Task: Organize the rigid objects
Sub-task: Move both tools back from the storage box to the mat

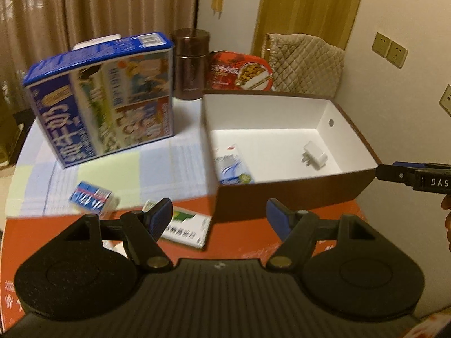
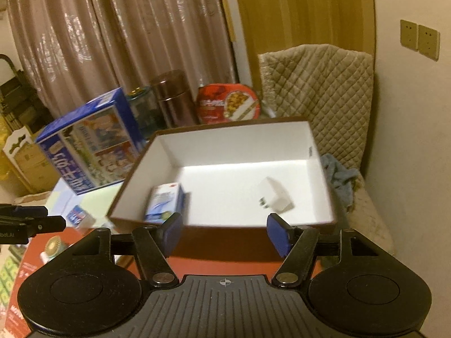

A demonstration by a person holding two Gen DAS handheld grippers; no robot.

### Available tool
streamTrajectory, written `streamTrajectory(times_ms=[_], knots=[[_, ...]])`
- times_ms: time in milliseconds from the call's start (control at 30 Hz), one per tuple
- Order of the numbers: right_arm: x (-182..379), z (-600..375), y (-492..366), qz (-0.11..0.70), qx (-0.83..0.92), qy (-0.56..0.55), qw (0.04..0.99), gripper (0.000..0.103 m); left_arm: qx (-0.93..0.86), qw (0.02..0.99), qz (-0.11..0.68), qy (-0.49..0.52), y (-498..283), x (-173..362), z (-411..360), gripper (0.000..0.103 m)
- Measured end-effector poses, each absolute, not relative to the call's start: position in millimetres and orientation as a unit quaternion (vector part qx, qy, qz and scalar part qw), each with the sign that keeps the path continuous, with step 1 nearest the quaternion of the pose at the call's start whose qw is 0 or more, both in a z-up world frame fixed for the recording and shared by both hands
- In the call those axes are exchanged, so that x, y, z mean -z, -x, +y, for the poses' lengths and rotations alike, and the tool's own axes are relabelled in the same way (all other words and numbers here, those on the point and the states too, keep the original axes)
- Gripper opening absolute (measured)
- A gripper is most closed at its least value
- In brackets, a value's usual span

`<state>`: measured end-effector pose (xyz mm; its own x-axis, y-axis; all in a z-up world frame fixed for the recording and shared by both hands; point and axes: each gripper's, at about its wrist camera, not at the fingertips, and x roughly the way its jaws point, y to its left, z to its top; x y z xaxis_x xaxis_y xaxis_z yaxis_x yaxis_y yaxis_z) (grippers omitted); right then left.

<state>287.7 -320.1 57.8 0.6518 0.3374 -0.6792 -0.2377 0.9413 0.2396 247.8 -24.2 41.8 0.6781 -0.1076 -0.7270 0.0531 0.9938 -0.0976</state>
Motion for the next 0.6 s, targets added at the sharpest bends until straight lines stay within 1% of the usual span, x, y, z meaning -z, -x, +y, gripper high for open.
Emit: streamTrajectory(times_ms=[333,600], knots=[[-32,-268,-255,0.414,-0.199,-0.061,0.886,0.064,-0.008,0.908,0.415,0.057,-193,-28,26,0.071],[-6,-223,-237,0.447,-0.24,-0.06,0.859,0.064,-0.045,0.892,0.442,0.082,-161,-2,56,0.071]])
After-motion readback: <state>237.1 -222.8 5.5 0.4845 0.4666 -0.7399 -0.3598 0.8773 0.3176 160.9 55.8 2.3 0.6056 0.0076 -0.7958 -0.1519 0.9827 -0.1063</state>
